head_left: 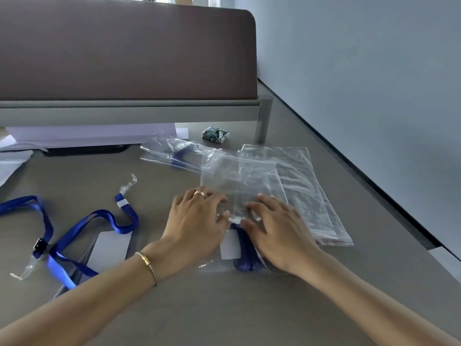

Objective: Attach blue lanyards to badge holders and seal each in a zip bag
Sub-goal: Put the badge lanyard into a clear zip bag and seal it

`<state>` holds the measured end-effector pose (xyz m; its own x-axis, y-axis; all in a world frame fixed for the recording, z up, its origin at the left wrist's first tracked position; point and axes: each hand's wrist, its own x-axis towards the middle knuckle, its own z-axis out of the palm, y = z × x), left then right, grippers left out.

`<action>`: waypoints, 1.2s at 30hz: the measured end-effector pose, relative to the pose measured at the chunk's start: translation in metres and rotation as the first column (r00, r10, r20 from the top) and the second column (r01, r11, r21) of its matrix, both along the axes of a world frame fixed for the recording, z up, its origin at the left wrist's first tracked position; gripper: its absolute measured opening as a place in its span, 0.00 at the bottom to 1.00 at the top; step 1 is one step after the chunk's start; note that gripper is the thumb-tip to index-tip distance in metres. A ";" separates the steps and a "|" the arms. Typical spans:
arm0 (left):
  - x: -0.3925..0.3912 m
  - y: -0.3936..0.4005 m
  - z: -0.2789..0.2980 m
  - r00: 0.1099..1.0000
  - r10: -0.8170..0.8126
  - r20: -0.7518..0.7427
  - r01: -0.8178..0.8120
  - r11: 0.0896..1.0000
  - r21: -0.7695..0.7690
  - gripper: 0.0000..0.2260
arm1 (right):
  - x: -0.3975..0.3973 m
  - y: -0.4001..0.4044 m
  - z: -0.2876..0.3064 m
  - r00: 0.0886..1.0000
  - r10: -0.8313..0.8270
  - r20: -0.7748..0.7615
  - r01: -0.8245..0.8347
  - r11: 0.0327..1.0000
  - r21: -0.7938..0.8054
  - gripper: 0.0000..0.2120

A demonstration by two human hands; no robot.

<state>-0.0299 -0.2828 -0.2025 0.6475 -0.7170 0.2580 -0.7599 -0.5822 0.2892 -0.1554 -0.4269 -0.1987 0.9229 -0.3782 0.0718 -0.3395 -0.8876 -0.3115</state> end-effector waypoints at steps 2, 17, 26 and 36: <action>0.003 -0.010 0.012 0.996 -0.055 0.066 0.061 0.995 -0.084 0.12 | 0.013 -0.009 0.006 0.985 -0.019 0.172 0.025 0.999 -0.038 0.15; 0.032 -0.056 -0.009 0.993 0.037 0.113 -0.044 0.998 0.055 0.15 | 0.061 -0.053 -0.014 0.994 -0.098 -0.055 0.096 0.994 -0.046 0.27; 0.067 -0.092 0.011 0.997 -0.016 0.078 0.008 0.995 0.102 0.11 | 0.100 -0.073 0.000 0.996 -0.037 0.079 0.047 0.991 -0.129 0.18; 0.117 -0.075 0.018 0.971 0.234 0.051 -0.234 0.972 -0.007 0.14 | 0.096 -0.088 -0.021 0.996 0.027 -0.085 -0.034 0.996 -0.078 0.31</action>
<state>0.0870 -0.3582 -0.1843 0.7834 -0.5468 0.2954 -0.6162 -0.7454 0.2542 -0.0597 -0.5150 -0.2199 0.9381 -0.3458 0.0220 -0.3336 -0.9186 -0.2116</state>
